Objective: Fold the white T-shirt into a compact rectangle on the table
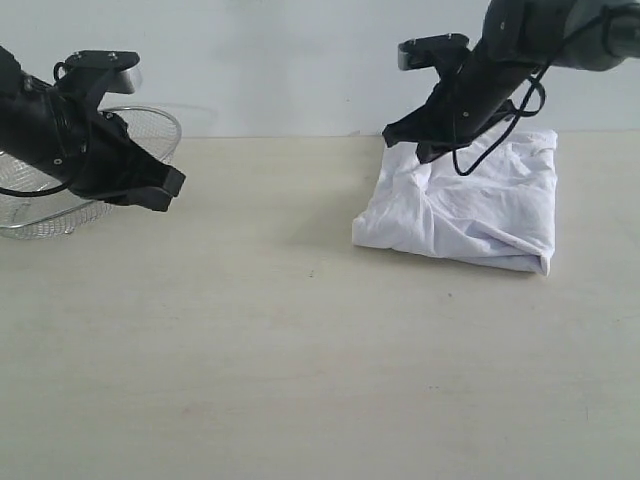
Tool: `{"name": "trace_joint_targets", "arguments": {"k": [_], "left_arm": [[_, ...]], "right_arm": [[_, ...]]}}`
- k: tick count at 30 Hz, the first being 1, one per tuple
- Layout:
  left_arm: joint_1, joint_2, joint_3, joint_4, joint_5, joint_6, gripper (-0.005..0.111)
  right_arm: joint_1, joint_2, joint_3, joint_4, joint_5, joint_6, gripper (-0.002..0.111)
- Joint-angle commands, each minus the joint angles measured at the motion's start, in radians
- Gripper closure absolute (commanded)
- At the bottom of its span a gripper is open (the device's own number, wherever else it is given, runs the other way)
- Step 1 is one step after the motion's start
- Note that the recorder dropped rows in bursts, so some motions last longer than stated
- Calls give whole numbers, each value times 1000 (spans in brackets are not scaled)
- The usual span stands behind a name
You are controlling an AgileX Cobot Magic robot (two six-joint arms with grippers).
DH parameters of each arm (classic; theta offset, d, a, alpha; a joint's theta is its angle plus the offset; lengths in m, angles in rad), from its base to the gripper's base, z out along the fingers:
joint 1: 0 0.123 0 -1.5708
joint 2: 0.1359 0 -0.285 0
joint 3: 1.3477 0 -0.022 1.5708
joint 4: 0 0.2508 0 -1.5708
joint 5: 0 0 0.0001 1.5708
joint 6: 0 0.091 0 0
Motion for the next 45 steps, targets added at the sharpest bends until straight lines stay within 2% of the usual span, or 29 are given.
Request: {"name": "trace_joint_targets", "arguments": {"k": [1,7,13,23,31,45], "left_arm": [[3,-8,5,-11,-19,12,102],[3,-8,5,-11,-23,14,102],[3,-8,5,-20,-12,14,102],[3,-8,5,-41,-12,30,102],[3,-8,5,-80,-16,58,102],[3,-8,5,-82,-36,64,102]], "right_arm": [[-1,-108,170,-59,-31,78,108],[-1,-197,433,-115,-232,171,108],[-22,-181,549,-147,-332,201,108],[-167,-130,557,-148,-301,183,108],[-173,-130,550,-148,-369,142,108],[-171,-138,461,-146,-356,142,108]]}}
